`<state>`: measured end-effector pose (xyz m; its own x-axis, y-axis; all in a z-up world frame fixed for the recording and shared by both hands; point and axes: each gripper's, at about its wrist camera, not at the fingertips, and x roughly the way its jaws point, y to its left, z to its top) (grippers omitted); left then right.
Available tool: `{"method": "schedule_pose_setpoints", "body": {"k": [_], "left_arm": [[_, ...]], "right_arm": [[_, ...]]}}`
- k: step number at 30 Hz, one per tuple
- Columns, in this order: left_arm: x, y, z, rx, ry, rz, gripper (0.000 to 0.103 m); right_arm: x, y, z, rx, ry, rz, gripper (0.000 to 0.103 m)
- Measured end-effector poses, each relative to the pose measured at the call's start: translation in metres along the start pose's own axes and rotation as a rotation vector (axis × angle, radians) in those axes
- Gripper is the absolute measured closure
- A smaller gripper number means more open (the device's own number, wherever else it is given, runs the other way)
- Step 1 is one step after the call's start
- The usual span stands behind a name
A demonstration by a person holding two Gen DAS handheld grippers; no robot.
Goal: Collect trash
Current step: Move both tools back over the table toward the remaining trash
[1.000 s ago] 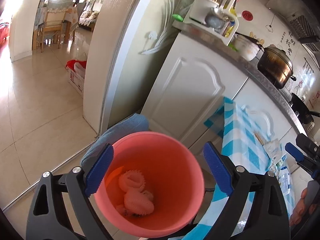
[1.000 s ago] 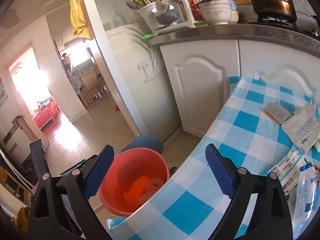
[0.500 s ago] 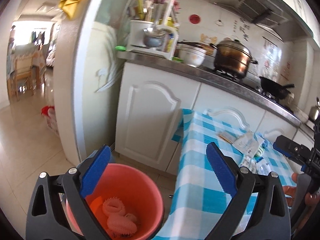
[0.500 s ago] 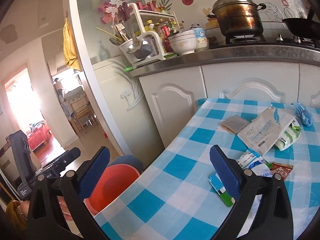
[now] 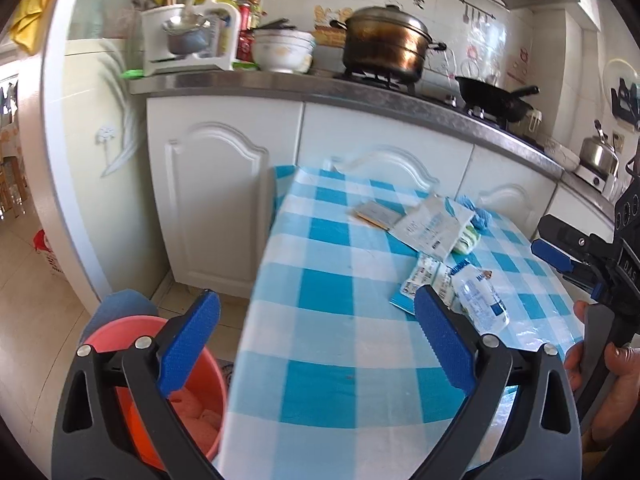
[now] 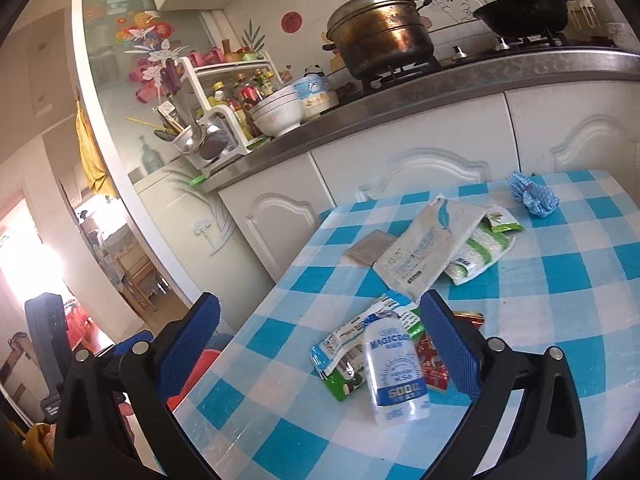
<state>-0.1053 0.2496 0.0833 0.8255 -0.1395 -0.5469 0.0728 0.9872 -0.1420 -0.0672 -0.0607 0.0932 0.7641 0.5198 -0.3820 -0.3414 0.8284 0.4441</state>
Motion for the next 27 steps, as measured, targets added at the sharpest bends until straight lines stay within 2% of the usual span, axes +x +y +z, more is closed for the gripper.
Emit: {"method": "schedule_pose_setpoints", "body": {"k": [3,14,23,27], "left_arm": [[0.012,-0.013,0.003,0.006,0.040,-0.031,0.005],[0.045,-0.060,0.019,0.094,0.105,-0.109,0.005],[0.060,-0.086,0.009,0.105,0.175,-0.174,0.005],[0.068,-0.094,0.007,0.103,0.192,-0.175,0.005]], "right_arm": [[-0.007,-0.016,0.000,0.022,-0.017,-0.013,0.004],[-0.026,-0.075,0.005,0.126,-0.039,-0.070,0.004],[-0.036,-0.115,0.003,0.252,-0.031,-0.069,0.004],[-0.034,-0.122,0.000,0.282,-0.012,-0.057,0.004]]}}
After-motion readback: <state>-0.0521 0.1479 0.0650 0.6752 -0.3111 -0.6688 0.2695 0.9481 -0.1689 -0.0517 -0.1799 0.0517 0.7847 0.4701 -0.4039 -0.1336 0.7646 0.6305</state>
